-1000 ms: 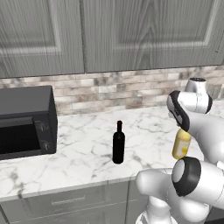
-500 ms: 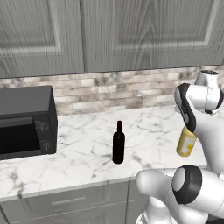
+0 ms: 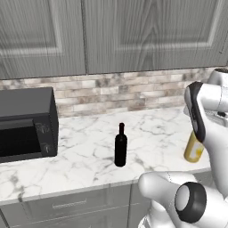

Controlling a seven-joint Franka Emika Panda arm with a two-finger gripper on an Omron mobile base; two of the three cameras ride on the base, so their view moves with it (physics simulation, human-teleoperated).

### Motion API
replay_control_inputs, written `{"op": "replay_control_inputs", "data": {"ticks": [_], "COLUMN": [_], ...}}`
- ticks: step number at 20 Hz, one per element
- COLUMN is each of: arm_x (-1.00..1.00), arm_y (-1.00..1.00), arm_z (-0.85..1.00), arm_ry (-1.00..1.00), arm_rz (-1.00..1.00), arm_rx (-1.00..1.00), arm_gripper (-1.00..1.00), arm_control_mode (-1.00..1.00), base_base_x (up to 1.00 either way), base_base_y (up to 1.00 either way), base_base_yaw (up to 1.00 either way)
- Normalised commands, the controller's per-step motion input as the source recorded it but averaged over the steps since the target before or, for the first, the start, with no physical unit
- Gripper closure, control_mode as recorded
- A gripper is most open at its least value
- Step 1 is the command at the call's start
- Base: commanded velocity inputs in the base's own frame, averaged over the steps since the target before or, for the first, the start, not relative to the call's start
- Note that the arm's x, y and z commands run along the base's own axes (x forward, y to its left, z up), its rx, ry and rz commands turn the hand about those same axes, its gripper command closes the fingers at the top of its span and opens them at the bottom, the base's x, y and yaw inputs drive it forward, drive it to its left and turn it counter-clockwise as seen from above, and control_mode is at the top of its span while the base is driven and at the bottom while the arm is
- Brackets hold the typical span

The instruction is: There is a wine glass and glass cup on the dining counter. Place the wine bottle next to the wine glass and the juice bottle next to the glass cup.

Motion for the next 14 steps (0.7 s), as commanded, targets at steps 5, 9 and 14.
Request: {"op": "replay_control_inputs", "data": {"ticks": [5, 9, 14], "arm_x": [-0.23, 0.0, 0.0], "arm_y": [0.12, 0.0, 0.0], "arm_z": [0.05, 0.0, 0.0], "arm_ry": [0.0, 0.0, 0.0], "arm_rz": [0.01, 0.0, 0.0], "arm_rx": [0.0, 0.0, 0.0], "arm_gripper": [1.0, 1.0, 1.0], "arm_control_mode": [1.0, 1.0, 1.0], "base_base_x": [-0.08, 0.0, -0.02], "base_base_y": [0.03, 0.0, 0.0], "base_base_yaw": [0.0, 0.0, -0.41]}}
